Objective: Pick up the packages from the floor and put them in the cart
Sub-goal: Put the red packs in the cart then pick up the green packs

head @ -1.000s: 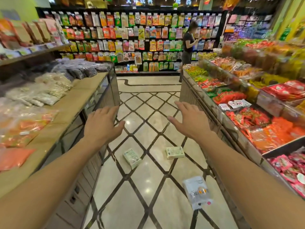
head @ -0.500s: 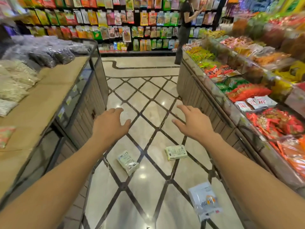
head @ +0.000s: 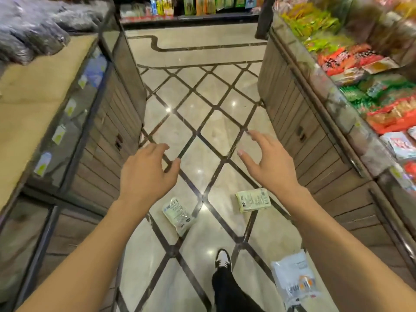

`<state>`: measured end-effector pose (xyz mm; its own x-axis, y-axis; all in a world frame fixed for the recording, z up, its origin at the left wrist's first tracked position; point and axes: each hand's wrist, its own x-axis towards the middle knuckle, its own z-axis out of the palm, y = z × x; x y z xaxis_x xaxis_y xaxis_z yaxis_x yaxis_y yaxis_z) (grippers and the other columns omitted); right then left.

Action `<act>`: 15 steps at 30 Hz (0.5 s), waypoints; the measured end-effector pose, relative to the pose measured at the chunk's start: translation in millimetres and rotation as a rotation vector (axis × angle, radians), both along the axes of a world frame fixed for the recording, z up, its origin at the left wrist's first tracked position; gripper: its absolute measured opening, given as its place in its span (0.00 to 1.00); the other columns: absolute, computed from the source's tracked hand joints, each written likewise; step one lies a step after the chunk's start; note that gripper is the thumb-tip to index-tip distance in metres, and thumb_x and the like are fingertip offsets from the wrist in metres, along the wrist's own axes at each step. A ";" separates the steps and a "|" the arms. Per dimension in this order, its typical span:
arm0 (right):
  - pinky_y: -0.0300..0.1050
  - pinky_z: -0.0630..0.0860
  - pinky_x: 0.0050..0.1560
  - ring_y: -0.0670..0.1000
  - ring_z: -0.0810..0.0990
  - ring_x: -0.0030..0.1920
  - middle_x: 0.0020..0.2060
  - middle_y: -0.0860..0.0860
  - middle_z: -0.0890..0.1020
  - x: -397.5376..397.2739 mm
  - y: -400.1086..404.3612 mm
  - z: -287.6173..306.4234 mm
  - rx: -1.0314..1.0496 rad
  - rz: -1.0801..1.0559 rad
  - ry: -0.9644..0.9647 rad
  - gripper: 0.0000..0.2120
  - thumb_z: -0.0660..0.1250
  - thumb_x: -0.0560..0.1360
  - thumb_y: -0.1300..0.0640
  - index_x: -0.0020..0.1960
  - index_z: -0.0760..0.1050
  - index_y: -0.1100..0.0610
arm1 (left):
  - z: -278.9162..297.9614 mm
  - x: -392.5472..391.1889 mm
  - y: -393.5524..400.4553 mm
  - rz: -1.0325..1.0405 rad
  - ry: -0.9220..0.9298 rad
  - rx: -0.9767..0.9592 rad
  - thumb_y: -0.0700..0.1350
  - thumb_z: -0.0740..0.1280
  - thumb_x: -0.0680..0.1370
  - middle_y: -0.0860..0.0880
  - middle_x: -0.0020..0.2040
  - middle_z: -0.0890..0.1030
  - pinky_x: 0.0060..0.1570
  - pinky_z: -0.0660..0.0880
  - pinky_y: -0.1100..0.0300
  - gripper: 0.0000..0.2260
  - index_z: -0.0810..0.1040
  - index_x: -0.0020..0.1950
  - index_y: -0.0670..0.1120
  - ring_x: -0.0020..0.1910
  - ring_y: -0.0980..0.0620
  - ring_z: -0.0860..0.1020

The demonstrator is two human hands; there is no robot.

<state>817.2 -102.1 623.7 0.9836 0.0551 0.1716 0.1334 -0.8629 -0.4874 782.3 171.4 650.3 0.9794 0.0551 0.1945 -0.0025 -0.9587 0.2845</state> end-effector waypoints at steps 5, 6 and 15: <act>0.51 0.73 0.63 0.54 0.76 0.69 0.69 0.50 0.78 73.8 -9.3 -86.0 0.046 -0.020 0.135 0.28 0.66 0.80 0.40 0.77 0.70 0.50 | -82.5 69.2 -5.4 0.052 0.101 -0.034 0.59 0.63 0.79 0.44 0.61 0.83 0.49 0.77 0.48 0.23 0.81 0.65 0.45 0.59 0.39 0.81; 0.49 0.73 0.60 0.54 0.77 0.68 0.68 0.50 0.79 82.9 -9.3 -109.3 0.070 -0.027 0.160 0.28 0.67 0.80 0.39 0.76 0.71 0.50 | -105.9 80.6 -5.9 0.057 0.125 -0.036 0.58 0.64 0.80 0.44 0.61 0.83 0.49 0.76 0.48 0.21 0.81 0.65 0.45 0.58 0.39 0.81; 0.56 0.77 0.61 0.52 0.79 0.65 0.65 0.48 0.81 118.2 -9.2 -396.5 0.138 -0.140 0.392 0.27 0.68 0.78 0.38 0.74 0.72 0.47 | -403.5 138.4 -8.8 0.042 0.409 -0.053 0.57 0.67 0.80 0.47 0.60 0.83 0.49 0.75 0.49 0.18 0.81 0.65 0.47 0.57 0.42 0.81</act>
